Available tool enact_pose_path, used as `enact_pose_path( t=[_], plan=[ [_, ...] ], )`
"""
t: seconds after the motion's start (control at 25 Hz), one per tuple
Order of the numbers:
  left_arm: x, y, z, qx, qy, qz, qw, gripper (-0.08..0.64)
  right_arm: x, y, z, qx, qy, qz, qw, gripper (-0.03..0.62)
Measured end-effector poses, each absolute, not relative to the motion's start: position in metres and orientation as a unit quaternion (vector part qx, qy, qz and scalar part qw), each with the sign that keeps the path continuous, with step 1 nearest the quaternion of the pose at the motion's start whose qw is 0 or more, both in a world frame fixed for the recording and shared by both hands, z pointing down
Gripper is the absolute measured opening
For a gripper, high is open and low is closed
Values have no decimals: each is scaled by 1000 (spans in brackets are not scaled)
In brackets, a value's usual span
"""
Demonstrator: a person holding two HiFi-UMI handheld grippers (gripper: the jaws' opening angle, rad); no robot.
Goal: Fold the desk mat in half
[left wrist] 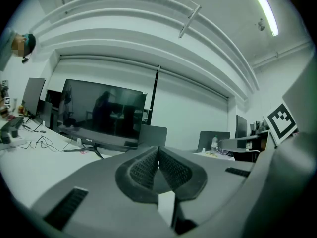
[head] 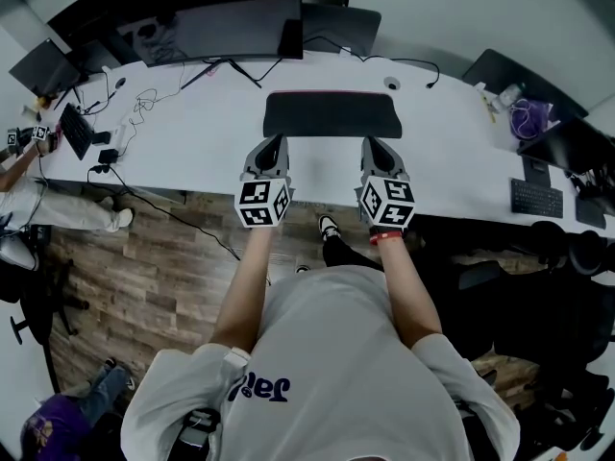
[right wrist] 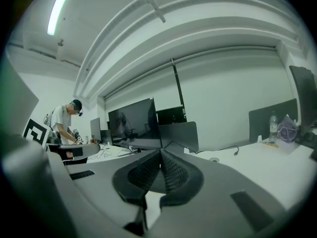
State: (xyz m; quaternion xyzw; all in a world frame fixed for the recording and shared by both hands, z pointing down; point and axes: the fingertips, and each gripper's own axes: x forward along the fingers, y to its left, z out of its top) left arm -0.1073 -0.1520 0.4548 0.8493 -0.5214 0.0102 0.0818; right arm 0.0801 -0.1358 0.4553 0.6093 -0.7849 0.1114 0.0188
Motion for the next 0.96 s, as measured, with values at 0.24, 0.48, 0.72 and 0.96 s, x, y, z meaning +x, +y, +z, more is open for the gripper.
enact_pose_path(
  t=[0.24, 0.48, 0.72, 0.96],
  plan=[
    [-102, -152, 453, 850, -520, 6, 82, 21, 83, -137, 451, 607, -787, 105, 21, 14],
    [-98, -153, 461, 850, -519, 13, 91, 21, 89, -141, 455, 606, -787, 104, 44, 14],
    [-95, -158, 469, 851, -516, 17, 97, 23, 93, -150, 460, 603, -789, 114, 42, 14],
    [-90, -176, 473, 855, -508, 16, 108, 23, 75, -166, 460, 570, -811, 122, 39, 14]
  ],
)
